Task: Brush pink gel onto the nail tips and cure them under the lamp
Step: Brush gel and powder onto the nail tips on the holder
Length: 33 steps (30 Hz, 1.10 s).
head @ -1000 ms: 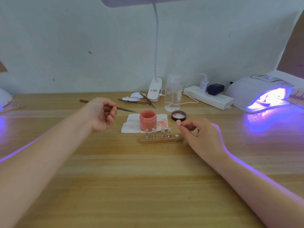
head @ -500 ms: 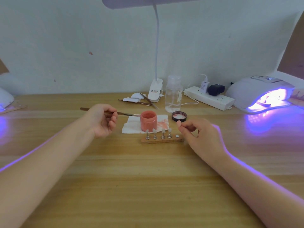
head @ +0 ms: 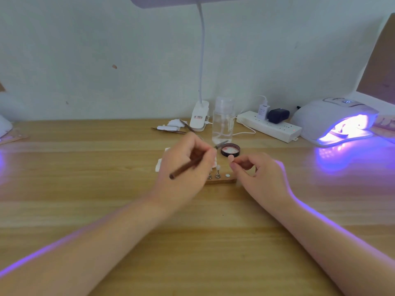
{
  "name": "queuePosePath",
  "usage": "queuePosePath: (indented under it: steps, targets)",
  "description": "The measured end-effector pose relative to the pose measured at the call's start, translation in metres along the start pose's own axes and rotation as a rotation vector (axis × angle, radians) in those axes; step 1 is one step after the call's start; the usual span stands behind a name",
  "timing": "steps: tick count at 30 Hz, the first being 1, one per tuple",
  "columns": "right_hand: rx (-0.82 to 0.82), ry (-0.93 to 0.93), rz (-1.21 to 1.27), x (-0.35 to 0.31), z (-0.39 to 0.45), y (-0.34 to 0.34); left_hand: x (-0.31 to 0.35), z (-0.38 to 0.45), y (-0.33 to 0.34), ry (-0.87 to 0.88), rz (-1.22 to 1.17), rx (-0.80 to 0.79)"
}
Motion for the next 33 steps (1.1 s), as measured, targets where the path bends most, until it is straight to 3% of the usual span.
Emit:
queuePosePath:
  steps: [7,33]
  targets:
    - [-0.009,-0.011,-0.002,0.001,0.0,0.001,-0.001,-0.017,0.016,0.154,0.095,-0.045]
    - [-0.029,-0.003,-0.019,-0.001,0.0,0.001,0.004,-0.023,0.014,0.125,0.075,-0.049]
Point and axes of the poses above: each hand's wrist, its own z-axis towards the middle knuckle, its own y-axis out of the palm, x = y × z, the point moved 10 cm from there along z, towards the middle knuckle, and after that the axes turned 11 degrees about z, right-handed, at the moved point
